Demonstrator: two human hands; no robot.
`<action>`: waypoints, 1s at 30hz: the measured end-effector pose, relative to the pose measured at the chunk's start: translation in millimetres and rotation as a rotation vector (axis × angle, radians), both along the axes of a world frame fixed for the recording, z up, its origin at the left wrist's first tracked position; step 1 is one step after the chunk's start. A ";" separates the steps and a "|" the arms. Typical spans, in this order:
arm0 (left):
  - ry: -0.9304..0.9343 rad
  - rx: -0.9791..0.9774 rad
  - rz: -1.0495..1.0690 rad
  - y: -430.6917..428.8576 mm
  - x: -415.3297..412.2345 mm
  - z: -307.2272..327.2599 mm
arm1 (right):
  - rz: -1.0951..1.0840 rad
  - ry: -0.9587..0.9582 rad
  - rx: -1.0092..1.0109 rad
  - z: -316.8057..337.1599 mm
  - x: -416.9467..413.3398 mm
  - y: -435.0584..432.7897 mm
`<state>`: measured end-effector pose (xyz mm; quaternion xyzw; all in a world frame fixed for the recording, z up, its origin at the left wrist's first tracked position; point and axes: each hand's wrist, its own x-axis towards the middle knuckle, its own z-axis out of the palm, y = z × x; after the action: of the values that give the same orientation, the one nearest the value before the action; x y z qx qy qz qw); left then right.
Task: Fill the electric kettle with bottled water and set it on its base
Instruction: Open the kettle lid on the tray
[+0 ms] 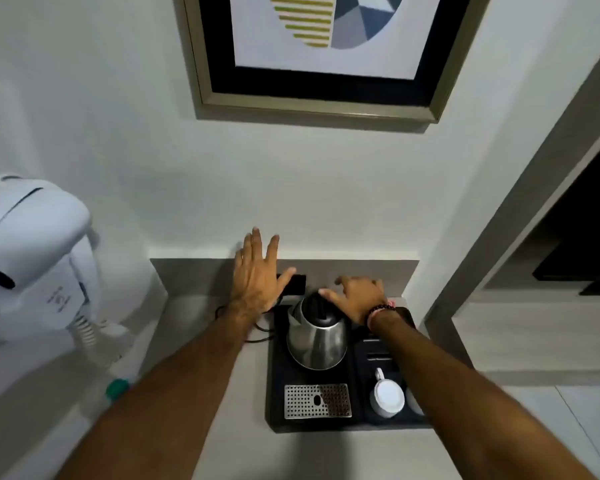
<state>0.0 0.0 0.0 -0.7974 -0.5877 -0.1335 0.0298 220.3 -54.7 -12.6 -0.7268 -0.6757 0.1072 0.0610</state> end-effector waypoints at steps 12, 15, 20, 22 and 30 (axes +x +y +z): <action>-0.050 -0.124 0.094 -23.0 -8.2 -59.0 | -0.119 0.071 -0.119 -25.9 -6.2 -2.6; -0.072 -0.140 0.100 -26.6 -7.4 -60.1 | -0.105 0.120 -0.106 -27.5 -5.4 -1.3; -0.101 -0.146 0.111 -33.0 -11.1 -59.0 | -0.089 0.142 -0.087 -29.9 -3.8 -1.9; -0.101 -0.139 0.115 -35.5 -13.6 -58.9 | -0.068 0.119 -0.075 -32.7 -2.8 -2.5; -0.083 -0.150 0.122 -38.2 -17.7 -57.1 | -0.072 0.486 -0.109 -39.7 22.2 0.1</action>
<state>-17.7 -38.2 -57.1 -0.7538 -0.6444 -0.1200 -0.0461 242.5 -54.5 -52.3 -0.7056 -0.6081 0.3126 0.1862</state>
